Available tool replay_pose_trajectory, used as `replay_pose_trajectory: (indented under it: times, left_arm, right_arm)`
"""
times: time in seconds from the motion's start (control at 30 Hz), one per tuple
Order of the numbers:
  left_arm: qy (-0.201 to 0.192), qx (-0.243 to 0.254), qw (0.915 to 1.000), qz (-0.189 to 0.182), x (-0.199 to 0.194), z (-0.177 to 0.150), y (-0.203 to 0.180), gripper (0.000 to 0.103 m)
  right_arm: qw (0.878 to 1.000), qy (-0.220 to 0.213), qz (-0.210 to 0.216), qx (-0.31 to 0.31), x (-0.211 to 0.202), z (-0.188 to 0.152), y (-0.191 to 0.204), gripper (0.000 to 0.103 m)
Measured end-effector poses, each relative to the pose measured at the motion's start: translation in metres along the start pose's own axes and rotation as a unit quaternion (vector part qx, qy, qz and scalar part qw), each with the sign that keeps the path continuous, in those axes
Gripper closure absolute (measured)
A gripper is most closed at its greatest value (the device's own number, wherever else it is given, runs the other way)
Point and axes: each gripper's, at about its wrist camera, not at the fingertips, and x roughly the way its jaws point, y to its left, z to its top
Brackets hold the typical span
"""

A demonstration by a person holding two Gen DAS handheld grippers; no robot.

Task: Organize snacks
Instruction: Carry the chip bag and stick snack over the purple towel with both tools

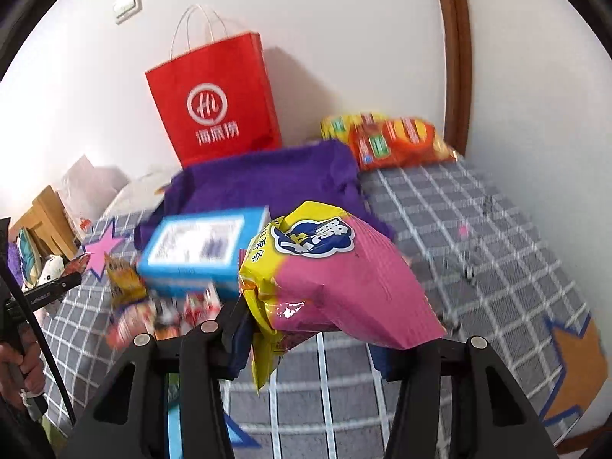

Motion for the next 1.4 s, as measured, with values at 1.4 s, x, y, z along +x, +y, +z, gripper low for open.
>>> replay_pose_trajectory:
  times: [1.4]
  left_arm:
    - [-0.001, 0.047, 0.9978, -0.046, 0.125, 0.172, -0.084, 0.082]
  right_arm:
    - [0.992, -0.016, 0.063, -0.112, 0.14, 0.19, 0.085, 0.053]
